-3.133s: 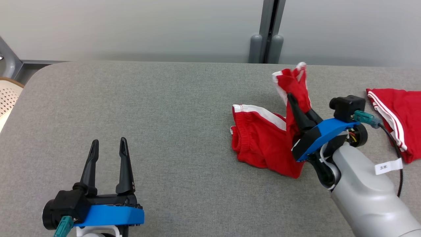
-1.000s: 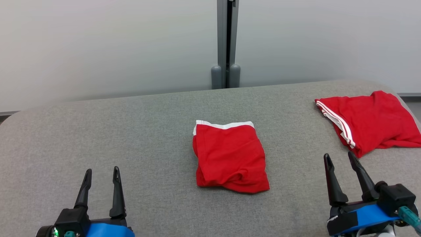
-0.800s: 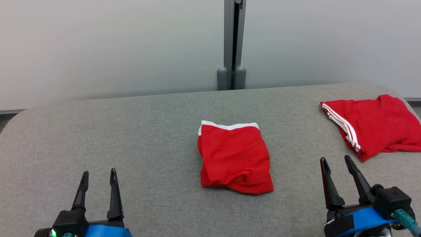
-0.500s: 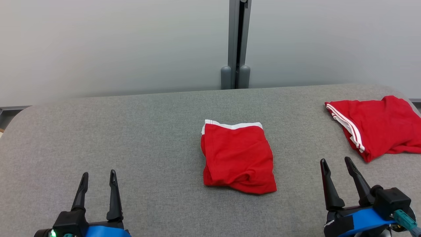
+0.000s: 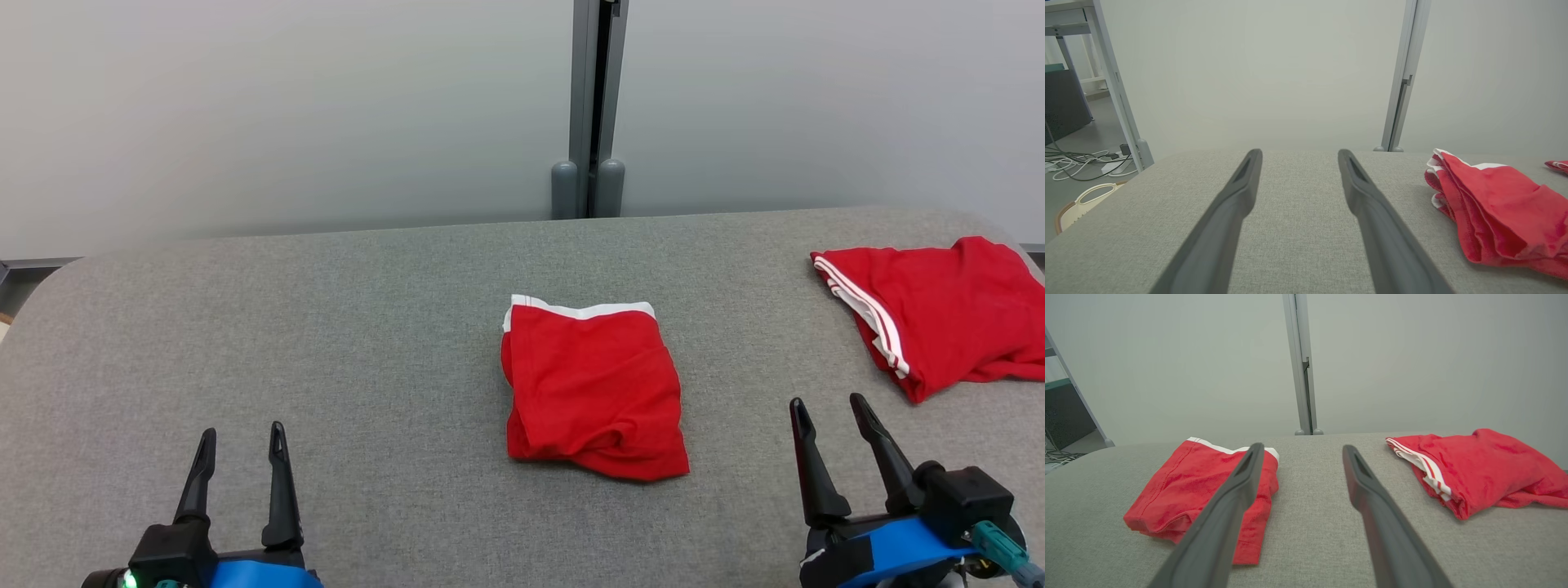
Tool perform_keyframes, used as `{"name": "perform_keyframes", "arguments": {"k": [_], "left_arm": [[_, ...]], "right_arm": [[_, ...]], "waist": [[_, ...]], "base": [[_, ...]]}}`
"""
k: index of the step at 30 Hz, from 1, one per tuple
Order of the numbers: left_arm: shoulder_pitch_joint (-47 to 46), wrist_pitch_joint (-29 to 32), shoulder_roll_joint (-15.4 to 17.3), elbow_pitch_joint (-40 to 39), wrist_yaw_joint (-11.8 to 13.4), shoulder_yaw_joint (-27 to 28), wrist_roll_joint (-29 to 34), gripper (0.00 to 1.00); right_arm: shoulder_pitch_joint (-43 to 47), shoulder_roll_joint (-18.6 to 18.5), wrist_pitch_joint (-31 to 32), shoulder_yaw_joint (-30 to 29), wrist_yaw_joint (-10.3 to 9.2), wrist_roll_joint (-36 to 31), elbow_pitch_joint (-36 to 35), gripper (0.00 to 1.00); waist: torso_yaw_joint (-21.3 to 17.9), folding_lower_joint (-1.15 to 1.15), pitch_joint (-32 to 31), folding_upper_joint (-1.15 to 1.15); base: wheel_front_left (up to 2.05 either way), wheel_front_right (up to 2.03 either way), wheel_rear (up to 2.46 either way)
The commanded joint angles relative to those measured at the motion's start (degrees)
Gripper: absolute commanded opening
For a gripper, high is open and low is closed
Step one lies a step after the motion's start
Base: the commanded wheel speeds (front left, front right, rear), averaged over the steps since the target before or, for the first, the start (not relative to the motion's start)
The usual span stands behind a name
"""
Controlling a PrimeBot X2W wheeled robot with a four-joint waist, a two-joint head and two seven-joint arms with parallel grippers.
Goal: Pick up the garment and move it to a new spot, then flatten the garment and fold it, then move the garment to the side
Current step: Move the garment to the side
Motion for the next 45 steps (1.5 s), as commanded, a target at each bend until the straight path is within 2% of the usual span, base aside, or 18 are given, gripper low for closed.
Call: {"name": "perform_keyframes", "arguments": {"k": [1, 9, 20, 29, 36, 45], "left_arm": [[0.0, -0.27, 0.45, -0.08, 0.34, -0.22, -0.21, 1.0], [-0.08, -0.27, 0.71, -0.3, 0.63, -0.34, -0.73, 1.0], [-2.5, -0.11, 0.81, -0.76, 0.4, -1.46, -0.82, 1.0], [-4.35, -0.19, -0.02, -0.83, 0.58, -2.71, -1.4, 1.0], [-6.7, -0.23, -0.69, -0.61, 0.16, -3.93, -1.6, 1.0], [-7.87, -0.25, -1.11, -0.66, -0.14, -3.89, -1.61, 1.0]], "right_arm": [[0.92, 0.18, 0.15, 0.03, 0.01, -0.18, 0.04, 1.0], [-0.5, -0.24, 0.93, 0.57, 0.01, 1.12, 0.64, 1.0], [-14.16, -2.75, 3.26, 3.78, 0.01, 3.18, 5.63, 1.0], [-24.17, -4.38, 7.69, 6.1, 0.01, 3.88, 17.04, 1.0], [-27.77, -5.08, 6.16, 7.48, 0.01, 4.92, 28.03, 1.0], [-26.75, -3.39, 2.0, 9.97, 0.01, 7.04, 39.69, 1.0]], "waist": [[0.02, 0.0, -0.01, 0.0], [0.21, 0.0, 0.17, 0.0], [2.72, 0.0, 2.92, 0.0], [6.58, 0.0, 7.26, 0.0], [9.15, 0.0, 10.65, 0.0], [10.17, 0.0, 12.24, 0.0]], "base": [[0.0, 0.0, 0.0], [0.0, 0.0, 0.0], [0.0, 0.0, 0.0], [0.0, 0.0, 0.0], [0.0, 0.0, 0.0], [0.0, 0.0, 0.0]]}}
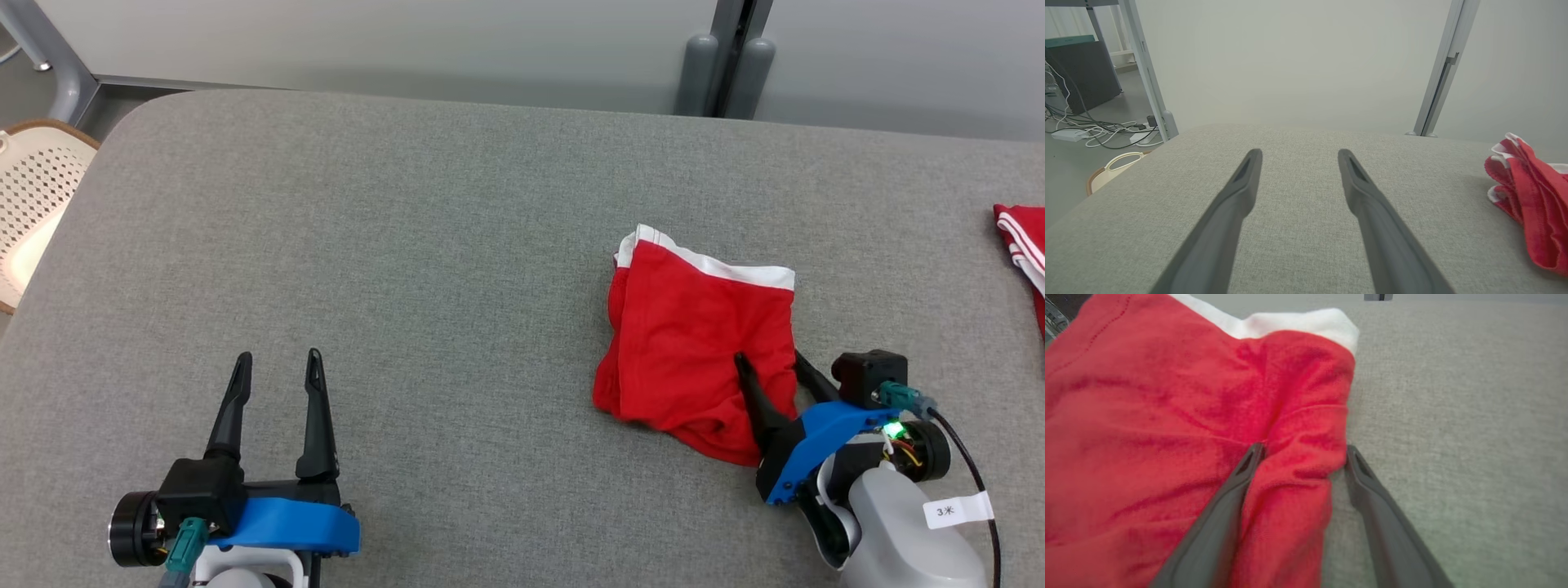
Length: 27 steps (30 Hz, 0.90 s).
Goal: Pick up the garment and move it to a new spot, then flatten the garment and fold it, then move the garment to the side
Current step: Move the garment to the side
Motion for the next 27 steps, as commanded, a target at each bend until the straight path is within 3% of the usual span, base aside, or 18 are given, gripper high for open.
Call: {"name": "perform_keyframes", "arguments": {"k": [1, 6, 7, 8, 9, 17, 27], "left_arm": [[-0.89, -0.25, -0.07, -0.08, -0.39, 0.26, -0.14, 1.0], [-1.28, -0.25, -0.18, 0.24, -0.48, 0.41, 0.02, 1.0], [-1.34, -0.26, -0.19, 0.32, -0.52, 0.35, 0.08, 1.0], [-1.4, -0.26, -0.26, 0.36, -0.5, 0.23, 0.16, 1.0], [-1.39, -0.26, -0.31, 0.35, -0.49, 0.18, 0.16, 1.0], [-0.46, -0.26, -0.52, -0.14, -0.87, 0.83, 0.02, 1.0], [-4.51, -0.25, -0.01, -1.69, -1.24, 0.37, 1.56, 1.0]], "right_arm": [[0.27, 0.54, -0.95, 0.69, 0.01, 0.74, 2.05, 1.0], [-0.04, 2.1, -2.1, 2.49, 0.01, 2.64, 4.65, 1.0], [-0.12, 2.27, -2.4, 2.96, 0.01, 2.99, 5.05, 0.55], [-0.27, 2.41, -2.77, 3.43, 0.01, 3.42, 5.23, 0.18], [-0.57, 2.41, -3.39, 3.66, 0.01, 3.8, 5.27, 0.0], [-2.54, -0.32, -5.32, 5.83, -0.03, 5.59, 3.71, 0.0], [-1.86, -5.36, -5.68, 6.23, 0.0, 7.78, -3.9, 0.0]], "waist": [[-0.1, -0.01, 0.2, 0.0], [-0.4, -0.01, 0.32, 0.0], [-0.46, -0.01, 0.27, 0.0], [-0.53, -0.01, 0.19, 0.0], [-0.64, -0.01, 0.08, 0.0], [-4.49, -0.01, 0.18, 0.0], [-16.18, -0.01, 6.1, 0.0]], "base": [[0.0, 0.0, 0.0], [0.0, 0.0, 0.0], [0.0, 0.0, 0.0], [0.0, 0.0, 0.0], [0.0, 0.0, 0.0], [0.0, 0.0, 0.0], [0.0, 0.0, 0.0]]}}
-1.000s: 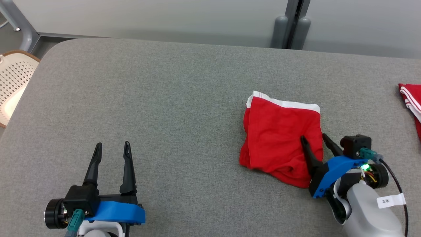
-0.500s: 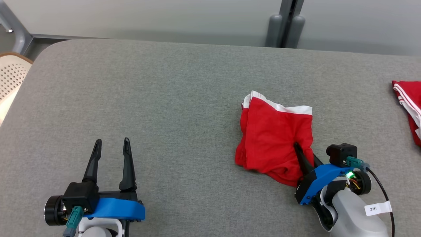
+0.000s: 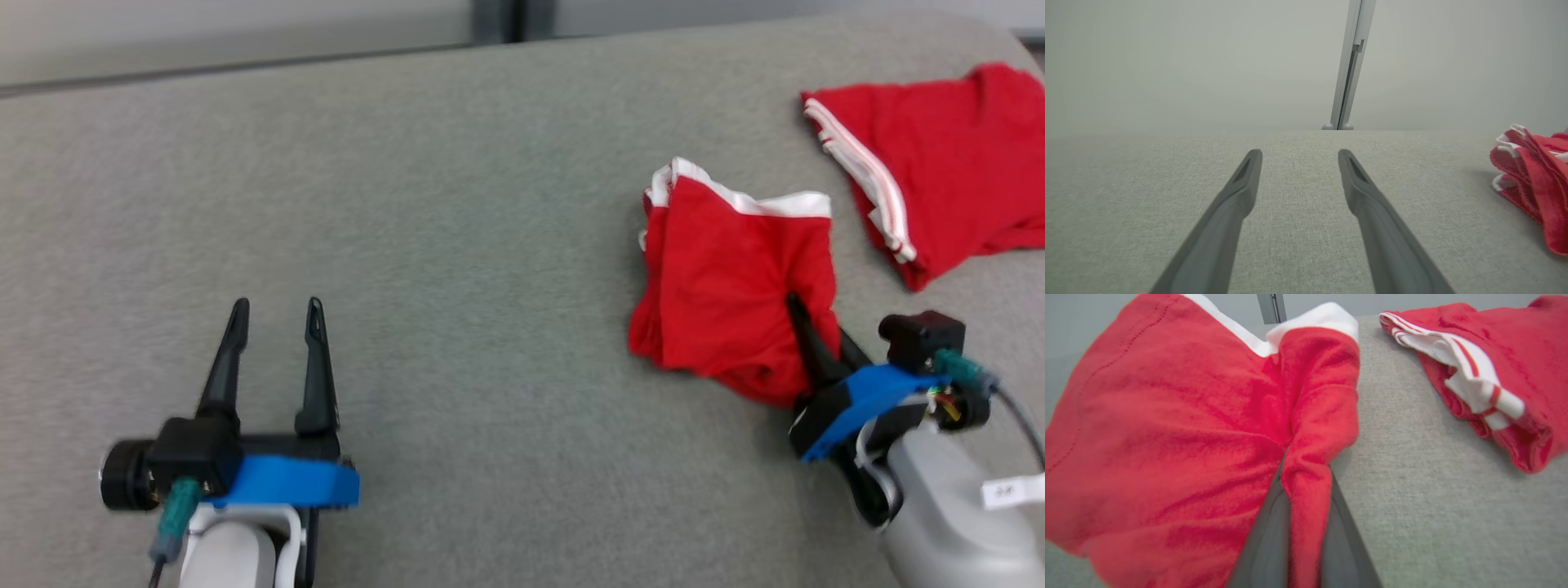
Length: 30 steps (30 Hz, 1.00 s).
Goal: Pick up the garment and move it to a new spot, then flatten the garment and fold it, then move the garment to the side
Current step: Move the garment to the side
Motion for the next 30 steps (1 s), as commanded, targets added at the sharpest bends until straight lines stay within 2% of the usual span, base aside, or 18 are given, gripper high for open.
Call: {"name": "perform_keyframes", "arguments": {"k": [1, 9, 15, 18, 23, 30], "left_arm": [[-1.39, -0.25, 0.61, -0.39, -0.02, -0.06, 0.58, 1.0], [-5.25, -0.25, 1.83, -0.75, -0.27, -0.18, 1.75, 1.0], [-6.42, -0.25, 1.97, -0.62, -0.42, -0.48, 1.86, 1.0], [-6.61, -0.25, 1.97, -1.01, -0.33, -0.47, 1.86, 1.0], [-7.03, -0.25, 2.24, -2.07, -0.05, -0.41, 1.96, 1.0], [-8.13, -0.25, 2.46, -4.23, 0.11, -1.02, 2.56, 1.0]], "right_arm": [[0.72, -1.12, -0.21, -0.59, -0.02, 0.64, -1.26, 0.0], [3.14, -2.96, -0.19, -2.59, -0.01, 0.94, -5.89, 0.0], [1.28, -3.91, -0.2, -1.69, -0.01, -0.07, -7.51, 0.0], [-1.69, -5.51, -0.21, -0.07, -0.01, -1.36, -8.61, 0.0], [-8.88, -10.52, 0.88, 2.61, -0.01, -1.68, -9.02, 0.0], [-16.13, -22.53, 5.01, 3.83, -0.02, 0.84, -6.63, 0.0]], "waist": [[-1.97, 0.0, 0.58, 0.0], [-7.48, 0.0, 3.85, 0.0], [-7.1, 0.0, 4.02, 0.0], [-6.26, 0.0, 4.3, 0.0], [-5.14, 0.0, 6.18, 0.0], [-4.03, 0.0, 9.74, 0.0]], "base": [[0.0, 0.0, 0.0], [0.0, 0.0, 0.0], [0.0, 0.0, 0.0], [0.0, 0.0, 0.0], [0.0, 0.0, 0.0], [0.0, 0.0, 0.0]]}}
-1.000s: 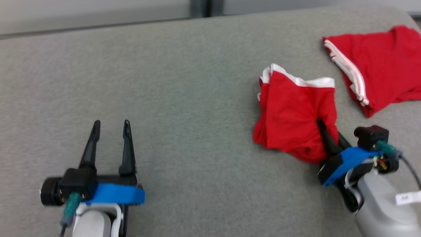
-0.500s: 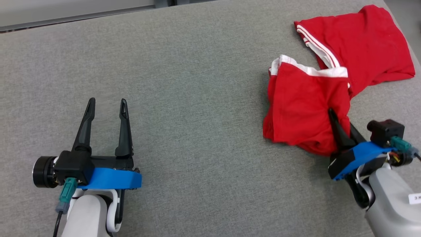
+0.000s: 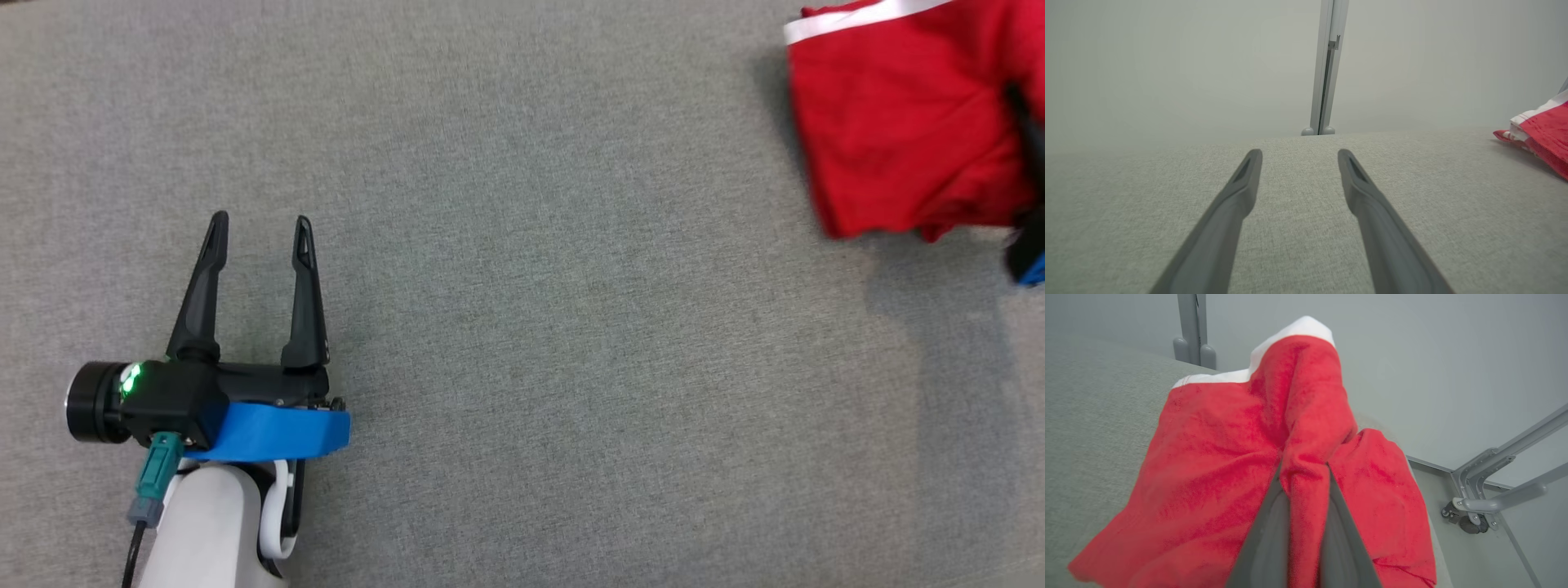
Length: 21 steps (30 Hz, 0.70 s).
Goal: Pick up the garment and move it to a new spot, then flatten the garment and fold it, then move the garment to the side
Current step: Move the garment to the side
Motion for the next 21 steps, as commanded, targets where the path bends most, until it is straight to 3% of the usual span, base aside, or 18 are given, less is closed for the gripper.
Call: {"name": "perform_keyframes", "arguments": {"k": [1, 4, 8, 17, 19, 21], "left_arm": [[-1.64, -0.24, 0.36, -0.61, 0.24, 0.02, 0.24, 1.0], [-2.53, 0.12, 0.9, -1.51, 0.04, -0.37, 0.73, 1.0], [-3.69, 0.67, 1.67, -2.82, 0.01, -0.56, 1.07, 1.0], [-4.31, 1.4, 2.78, -4.79, 0.54, -0.3, 1.14, 1.0], [-4.42, 1.46, 2.87, -4.99, 0.69, -0.38, 1.06, 1.0], [-4.49, 1.41, 2.85, -5.07, 0.87, -0.45, 0.96, 1.0]], "right_arm": [[-1.56, -1.82, 0.63, 0.16, -0.03, 0.9, 0.22, 0.0], [-4.69, -6.45, 2.38, 0.53, -0.03, 3.02, 2.03, 0.0], [-9.33, -9.9, 3.76, 0.98, -0.03, 3.86, 5.72, 0.0], [-17.7, -8.1, 5.93, 5.56, -0.03, 2.64, 15.74, 0.0], [-19.32, -7.5, 4.98, 6.15, -0.03, 2.11, 17.88, 1.0], [-20.11, -6.43, 3.81, 6.84, -0.03, 1.84, 19.69, 1.0]], "waist": [[0.47, -0.01, 1.01, 0.0], [0.57, -0.01, 3.07, 0.0], [0.54, -0.01, 5.33, 0.0], [0.08, -0.01, 7.35, 0.0], [0.15, -0.01, 7.53, 0.0], [0.25, -0.01, 7.5, 0.0]], "base": [[0.0, 0.0, 0.0], [0.0, 0.0, 0.0], [0.0, 0.0, 0.0], [0.0, 0.0, 0.0], [0.0, 0.0, 0.0], [0.0, 0.0, 0.0]]}}
